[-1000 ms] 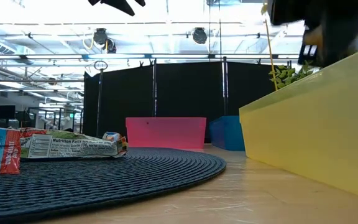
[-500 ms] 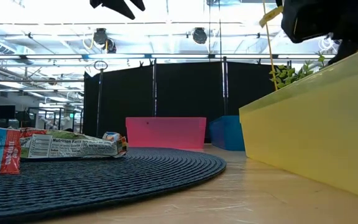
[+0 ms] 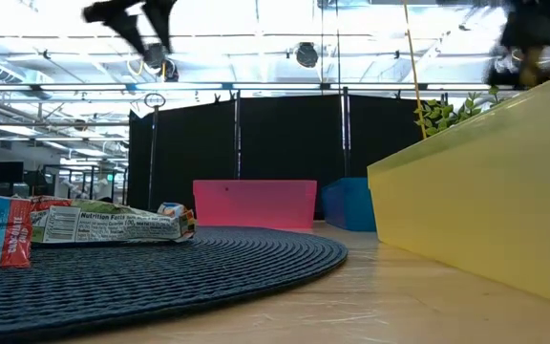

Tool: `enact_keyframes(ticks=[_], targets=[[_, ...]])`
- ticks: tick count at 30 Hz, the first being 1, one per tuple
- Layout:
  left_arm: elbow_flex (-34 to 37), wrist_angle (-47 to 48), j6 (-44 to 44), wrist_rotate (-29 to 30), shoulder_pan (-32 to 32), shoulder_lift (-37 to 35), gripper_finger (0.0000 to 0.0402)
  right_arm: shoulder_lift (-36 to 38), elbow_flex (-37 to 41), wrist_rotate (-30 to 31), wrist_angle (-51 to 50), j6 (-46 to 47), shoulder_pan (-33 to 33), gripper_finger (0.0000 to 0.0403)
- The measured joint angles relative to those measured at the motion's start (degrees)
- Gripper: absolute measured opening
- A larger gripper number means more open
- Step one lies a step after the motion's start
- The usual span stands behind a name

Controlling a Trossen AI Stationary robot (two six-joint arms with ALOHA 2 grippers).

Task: Pick and place Granola Bars by type
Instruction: Put the yellow granola bar into the yellow bin

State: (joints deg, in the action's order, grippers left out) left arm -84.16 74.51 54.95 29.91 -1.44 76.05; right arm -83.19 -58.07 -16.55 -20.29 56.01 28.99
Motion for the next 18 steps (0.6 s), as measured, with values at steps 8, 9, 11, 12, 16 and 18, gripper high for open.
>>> enact_keyframes(ticks=[8,9,11,12,16,18], targets=[[11.27,13.62,28.16,0.85,-2.07,-0.77,0.0225,10.3,-4.26,17.47,6.24,-7.61,-2.15,0.014],[13.61,12.17,29.19,-0.36,-2.05,-0.91,0.0225,11.59,-4.34,19.43,6.79,-8.88,-2.4,0.014],[18.09,9.91,32.29,-1.41,-1.98,-0.92,0.0225,14.12,-4.36,22.54,7.38,-11.52,-3.09,0.0141],[20.64,9.35,34.5,-1.84,-1.96,-0.8,0.0225,15.18,-4.36,23.34,7.39,-12.81,-3.44,0.0141],[29.56,5.51,44.52,-2.64,-2.03,-0.88,0.0225,18.29,-4.36,24.19,7.19,-17.17,-4.71,0.0141],[33.65,2.06,47.53,-3.92,-2.05,-0.71,0.0225,19.38,-4.36,24.12,7.17,-19.01,-5.03,0.0138]])
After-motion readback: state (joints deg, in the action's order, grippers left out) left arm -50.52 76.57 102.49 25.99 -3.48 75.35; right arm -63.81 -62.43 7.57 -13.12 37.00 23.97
